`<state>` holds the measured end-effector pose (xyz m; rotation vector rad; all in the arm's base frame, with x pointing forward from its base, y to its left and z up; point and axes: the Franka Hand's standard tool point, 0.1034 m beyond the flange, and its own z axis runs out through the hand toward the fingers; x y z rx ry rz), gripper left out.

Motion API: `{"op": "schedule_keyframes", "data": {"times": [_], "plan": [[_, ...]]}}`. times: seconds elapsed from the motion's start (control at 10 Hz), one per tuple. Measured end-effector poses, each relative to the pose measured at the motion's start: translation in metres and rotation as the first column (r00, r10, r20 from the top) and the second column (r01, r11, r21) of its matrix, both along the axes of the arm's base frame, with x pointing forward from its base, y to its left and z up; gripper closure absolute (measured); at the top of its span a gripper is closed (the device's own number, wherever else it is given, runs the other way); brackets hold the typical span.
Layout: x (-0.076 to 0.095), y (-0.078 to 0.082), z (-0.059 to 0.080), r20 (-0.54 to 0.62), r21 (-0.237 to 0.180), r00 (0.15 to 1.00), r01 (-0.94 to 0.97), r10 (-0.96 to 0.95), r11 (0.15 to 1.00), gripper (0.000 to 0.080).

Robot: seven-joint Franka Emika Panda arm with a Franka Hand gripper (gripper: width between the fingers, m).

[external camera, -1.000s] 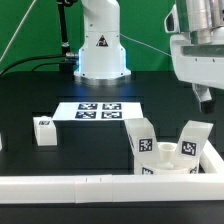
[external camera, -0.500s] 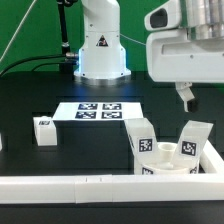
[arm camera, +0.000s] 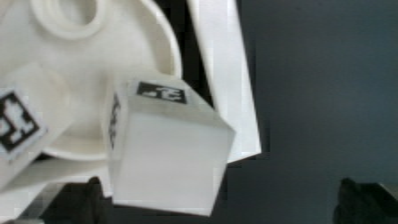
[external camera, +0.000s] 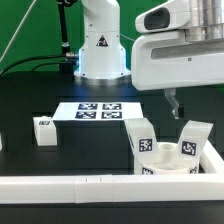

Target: Assemble stool

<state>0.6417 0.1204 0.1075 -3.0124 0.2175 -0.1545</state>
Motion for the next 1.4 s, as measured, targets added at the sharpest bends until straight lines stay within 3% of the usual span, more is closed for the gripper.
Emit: {"op": "schedule_keyframes", "data": {"times": [0.1, 0.2, 0.3, 0.4, 0.6, 0.9, 1.2, 1.4], "plan": [[0.000, -0.001, 0.000, 0.009, -0.020, 0.996, -0.088, 0.088, 0.996, 0.0151], [0.000, 0.000, -0.002, 0.014, -0.101, 0.938, -0.343, 0.346, 0.934, 0.0151], [-0.003, 0.001, -0.006, -0.028, -0.161, 0.807, -0.586, 0.590, 0.794, 0.0151], [-0.002, 0.000, -0.005, -0.038, -0.170, 0.765, -0.639, 0.643, 0.750, 0.0151], [0.001, -0.021, -0.001, -0.039, -0.186, 0.696, -0.710, 0.717, 0.679, 0.0151], [0.001, -0.025, -0.012, -0.086, -0.222, 0.503, -0.851, 0.860, 0.475, 0.0151], [-0.004, -0.021, -0.036, -0.090, -0.212, 0.541, -0.831, 0.836, 0.514, 0.0151], [-0.004, -0.020, -0.037, -0.087, -0.211, 0.569, -0.813, 0.818, 0.543, 0.0151]]}}
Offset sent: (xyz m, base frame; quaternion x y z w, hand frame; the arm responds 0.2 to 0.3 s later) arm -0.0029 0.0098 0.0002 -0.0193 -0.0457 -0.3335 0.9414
